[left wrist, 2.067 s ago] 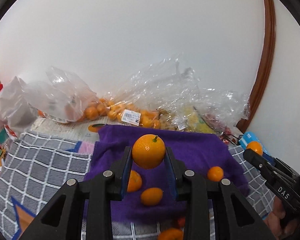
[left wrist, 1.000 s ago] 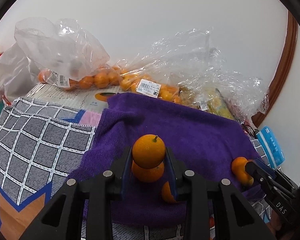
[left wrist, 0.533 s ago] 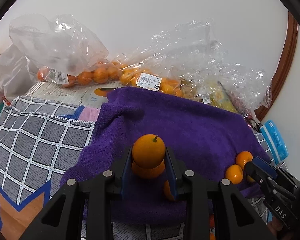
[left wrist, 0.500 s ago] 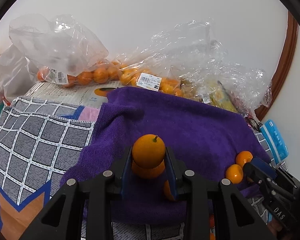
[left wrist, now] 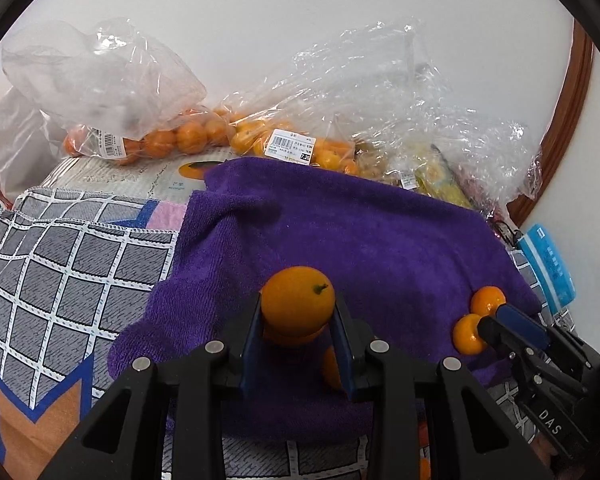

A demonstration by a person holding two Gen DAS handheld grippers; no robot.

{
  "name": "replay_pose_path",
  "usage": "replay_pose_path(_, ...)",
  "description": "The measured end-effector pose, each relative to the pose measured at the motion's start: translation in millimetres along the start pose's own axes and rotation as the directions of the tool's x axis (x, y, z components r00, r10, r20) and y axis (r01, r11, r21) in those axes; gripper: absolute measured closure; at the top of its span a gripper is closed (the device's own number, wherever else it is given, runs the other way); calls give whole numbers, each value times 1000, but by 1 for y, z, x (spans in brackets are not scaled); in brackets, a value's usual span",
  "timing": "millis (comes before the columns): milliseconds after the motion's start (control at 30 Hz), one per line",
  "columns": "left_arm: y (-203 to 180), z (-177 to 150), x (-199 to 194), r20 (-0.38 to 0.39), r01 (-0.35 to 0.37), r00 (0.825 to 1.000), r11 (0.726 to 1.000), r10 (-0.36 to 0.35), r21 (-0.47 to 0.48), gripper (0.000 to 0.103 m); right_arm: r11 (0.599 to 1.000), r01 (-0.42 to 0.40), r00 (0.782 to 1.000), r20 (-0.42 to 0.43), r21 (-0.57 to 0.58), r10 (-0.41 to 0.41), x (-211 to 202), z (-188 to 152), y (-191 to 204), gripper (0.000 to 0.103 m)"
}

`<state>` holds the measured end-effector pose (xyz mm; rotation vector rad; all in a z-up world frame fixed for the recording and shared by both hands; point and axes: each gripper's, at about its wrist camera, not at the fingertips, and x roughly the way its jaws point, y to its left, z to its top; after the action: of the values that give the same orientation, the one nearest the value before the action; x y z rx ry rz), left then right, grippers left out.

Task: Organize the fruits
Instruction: 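Open the right tool to drop its orange on the towel while the left tool releases its orange, then move the right tool to a yellow fruit on the bedspread and grasp it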

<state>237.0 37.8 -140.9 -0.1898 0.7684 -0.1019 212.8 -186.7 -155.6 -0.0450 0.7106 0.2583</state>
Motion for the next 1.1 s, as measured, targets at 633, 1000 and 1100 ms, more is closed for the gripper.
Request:
replay_pose_path(633,2,5,-29,107,105,989,993,-98,-56,53,1000,4,998,59,6,-4,-20,-1,0,51)
replay_pose_path(1000,2,5,-28,117,69,991,996,-63,-55,53,999,3,1000,-24,34,-2,-43,-19,15,51)
replay_pose_path(1100,3,5,-31,132,67,989,996,-59,-57,53,999,-16,997,-73,33,18,-40,-31,20,61)
